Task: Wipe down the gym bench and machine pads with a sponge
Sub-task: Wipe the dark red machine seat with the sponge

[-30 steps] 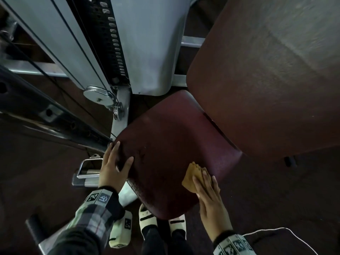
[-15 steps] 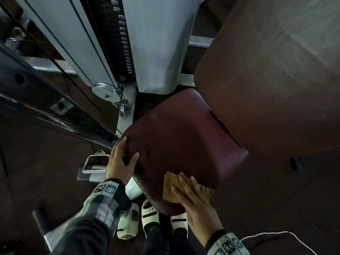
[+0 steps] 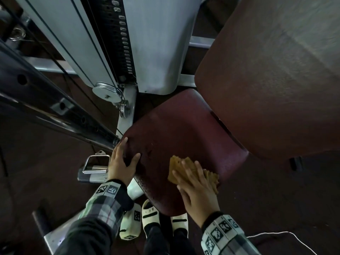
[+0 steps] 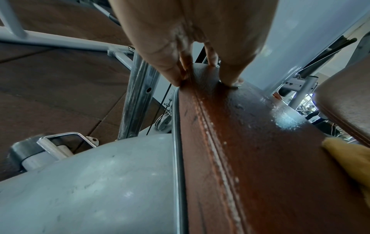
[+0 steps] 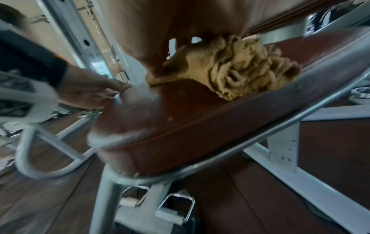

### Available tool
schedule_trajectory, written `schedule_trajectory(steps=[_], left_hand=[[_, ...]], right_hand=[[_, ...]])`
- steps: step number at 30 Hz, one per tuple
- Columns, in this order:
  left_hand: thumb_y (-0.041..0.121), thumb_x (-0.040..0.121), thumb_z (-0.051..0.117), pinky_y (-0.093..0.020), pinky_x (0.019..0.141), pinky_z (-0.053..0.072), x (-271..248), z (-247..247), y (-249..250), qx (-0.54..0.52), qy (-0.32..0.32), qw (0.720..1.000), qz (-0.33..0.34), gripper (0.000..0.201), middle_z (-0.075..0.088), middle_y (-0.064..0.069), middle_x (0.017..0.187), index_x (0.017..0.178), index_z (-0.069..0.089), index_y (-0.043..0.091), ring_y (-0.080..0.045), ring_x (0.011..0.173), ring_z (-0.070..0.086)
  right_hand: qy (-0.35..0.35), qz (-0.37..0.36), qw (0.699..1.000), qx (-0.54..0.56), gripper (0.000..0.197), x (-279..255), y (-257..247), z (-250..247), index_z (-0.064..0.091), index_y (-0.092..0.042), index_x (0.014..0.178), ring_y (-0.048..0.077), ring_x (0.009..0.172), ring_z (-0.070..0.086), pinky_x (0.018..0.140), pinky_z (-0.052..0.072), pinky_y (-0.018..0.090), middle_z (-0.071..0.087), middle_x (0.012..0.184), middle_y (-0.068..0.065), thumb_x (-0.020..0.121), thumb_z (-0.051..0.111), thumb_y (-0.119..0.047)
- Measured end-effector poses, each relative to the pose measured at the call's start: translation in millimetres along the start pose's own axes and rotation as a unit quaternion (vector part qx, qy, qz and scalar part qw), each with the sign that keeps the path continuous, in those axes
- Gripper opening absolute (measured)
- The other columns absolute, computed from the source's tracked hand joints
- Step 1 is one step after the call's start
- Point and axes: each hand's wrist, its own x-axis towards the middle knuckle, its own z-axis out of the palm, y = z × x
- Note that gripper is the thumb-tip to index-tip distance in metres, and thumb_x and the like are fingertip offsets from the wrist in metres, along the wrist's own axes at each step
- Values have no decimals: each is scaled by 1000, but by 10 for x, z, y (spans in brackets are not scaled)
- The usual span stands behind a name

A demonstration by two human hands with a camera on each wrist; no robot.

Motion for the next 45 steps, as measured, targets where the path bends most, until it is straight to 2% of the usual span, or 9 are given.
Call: schedule_trajectory(steps=[3, 8, 15, 23, 28, 33, 38, 42, 45], left_hand=[[28, 85, 72, -41, 111, 34, 15, 8, -34, -1, 0, 1000, 1, 67, 45, -2, 145, 144, 39, 30, -22, 134, 40], [28, 84, 72, -43, 112, 33, 29, 26, -85, -7, 0, 1000, 7, 68, 45, -3, 144, 144, 39, 29, -22, 134, 38], [27, 84, 72, -45, 112, 34, 39, 41, -112, -12, -1, 1000, 10, 69, 44, -3, 145, 144, 39, 30, -21, 135, 37], [31, 82, 74, -46, 109, 37, 59, 20, -137, -4, 0, 1000, 7, 68, 48, -1, 141, 141, 41, 32, -23, 131, 43], [47, 80, 67, -43, 110, 38, 105, -31, -172, -66, -22, 998, 3, 60, 52, 1, 138, 135, 44, 40, -19, 129, 47], [30, 95, 56, -37, 111, 34, 137, -74, -174, -65, -41, 997, -4, 50, 51, -3, 141, 140, 41, 45, -19, 133, 44], [63, 77, 43, -41, 113, 34, 129, -50, -246, -85, -44, 995, -7, 56, 48, 3, 144, 133, 35, 60, -15, 134, 43], [47, 85, 50, -37, 109, 38, 123, -63, -225, -89, -51, 995, -13, 52, 52, 5, 140, 135, 38, 52, -16, 130, 47], [30, 93, 56, -39, 110, 37, 133, -61, -234, -97, -55, 994, -9, 51, 52, 6, 140, 140, 40, 44, -17, 131, 47]], right_hand=[[-12, -79, 997, -4, 65, -238, 39, 129, 34, -46, 138, 25, 141, 21, 117, 8, 38, 23, 153, -15, 81, 58, -26], [-45, -44, 998, 19, 110, -509, 351, 75, 27, -45, 141, 22, 139, 26, 98, 43, 27, 26, 152, -16, 56, 81, -1], [40, 20, 999, 0, 53, 19, 213, -21, 38, -40, 136, 26, 134, 37, 104, 36, 43, 22, 151, -18, 88, 44, -20], [-46, -97, 994, 10, 93, -287, 105, 72, 34, -42, 139, 18, 137, 29, 103, 40, 39, 29, 150, -16, 63, 77, -10], [-13, 4, 998, 65, 95, -260, 314, 11, 32, -40, 140, 19, 139, 28, 97, 38, 16, 23, 153, -17, 68, 75, 4], [45, 73, 994, 65, 62, 307, 166, 14, 34, -36, 139, 26, 137, 31, 102, 36, 45, 18, 150, -15, 87, 56, -10], [22, 1, 999, 48, 55, 656, -333, 52, 51, -32, 130, 29, 132, 40, 104, 34, 45, 40, 146, -8, 80, 53, -8], [-31, -76, 996, 24, 61, 367, -398, 79, 46, -38, 131, 18, 136, 32, 113, 26, 35, 37, 147, -14, 75, 39, -16], [-54, -86, 994, 27, 77, 90, -115, 38, 39, -43, 135, 13, 139, 24, 107, 36, 35, 29, 150, -17, 70, 60, -7]])
